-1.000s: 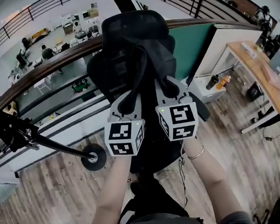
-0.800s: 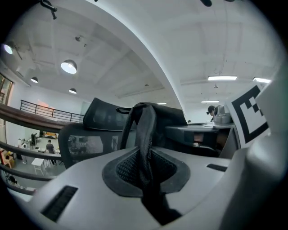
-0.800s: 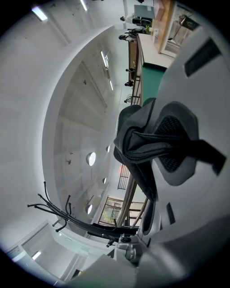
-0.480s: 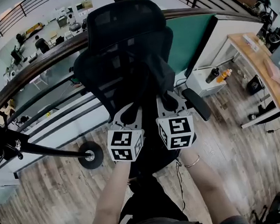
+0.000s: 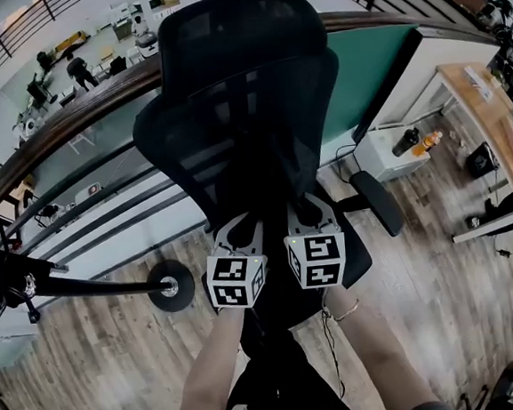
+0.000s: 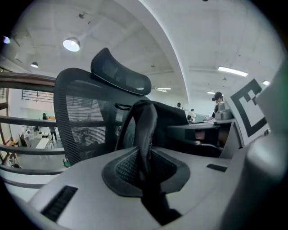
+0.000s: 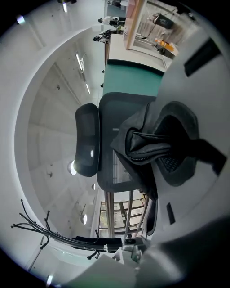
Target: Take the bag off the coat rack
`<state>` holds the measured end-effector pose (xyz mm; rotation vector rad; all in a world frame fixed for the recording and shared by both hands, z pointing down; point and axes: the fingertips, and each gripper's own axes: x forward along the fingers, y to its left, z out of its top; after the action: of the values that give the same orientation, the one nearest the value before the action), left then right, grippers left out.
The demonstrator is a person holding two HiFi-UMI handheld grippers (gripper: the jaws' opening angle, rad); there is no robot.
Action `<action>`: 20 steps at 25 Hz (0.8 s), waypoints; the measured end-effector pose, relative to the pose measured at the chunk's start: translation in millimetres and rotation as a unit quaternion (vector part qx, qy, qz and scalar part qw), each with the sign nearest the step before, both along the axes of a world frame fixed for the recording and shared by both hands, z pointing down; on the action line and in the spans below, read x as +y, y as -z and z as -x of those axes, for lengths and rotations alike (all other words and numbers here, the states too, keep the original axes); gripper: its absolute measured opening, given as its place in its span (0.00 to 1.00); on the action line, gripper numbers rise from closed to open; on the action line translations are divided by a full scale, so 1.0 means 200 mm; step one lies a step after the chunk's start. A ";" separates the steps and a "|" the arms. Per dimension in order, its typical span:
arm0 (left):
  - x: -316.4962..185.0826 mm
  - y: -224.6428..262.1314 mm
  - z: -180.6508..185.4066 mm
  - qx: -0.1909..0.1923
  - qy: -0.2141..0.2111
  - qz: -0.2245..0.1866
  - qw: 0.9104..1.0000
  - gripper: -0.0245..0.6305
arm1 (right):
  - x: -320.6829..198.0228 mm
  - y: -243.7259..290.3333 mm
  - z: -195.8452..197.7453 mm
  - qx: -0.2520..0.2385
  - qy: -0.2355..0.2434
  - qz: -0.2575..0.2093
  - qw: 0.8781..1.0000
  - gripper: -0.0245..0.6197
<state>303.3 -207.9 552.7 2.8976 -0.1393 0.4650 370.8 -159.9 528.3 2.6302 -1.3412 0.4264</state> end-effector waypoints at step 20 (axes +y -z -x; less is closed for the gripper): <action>0.04 -0.35 -0.24 -0.116 -0.028 0.023 0.993 0.13 | 0.00 -0.45 -0.24 -0.091 -0.045 0.048 0.994 0.07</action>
<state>351.5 -200.4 622.0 2.7995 -0.0821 0.8039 418.7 -160.0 617.9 2.6325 -1.2183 0.7400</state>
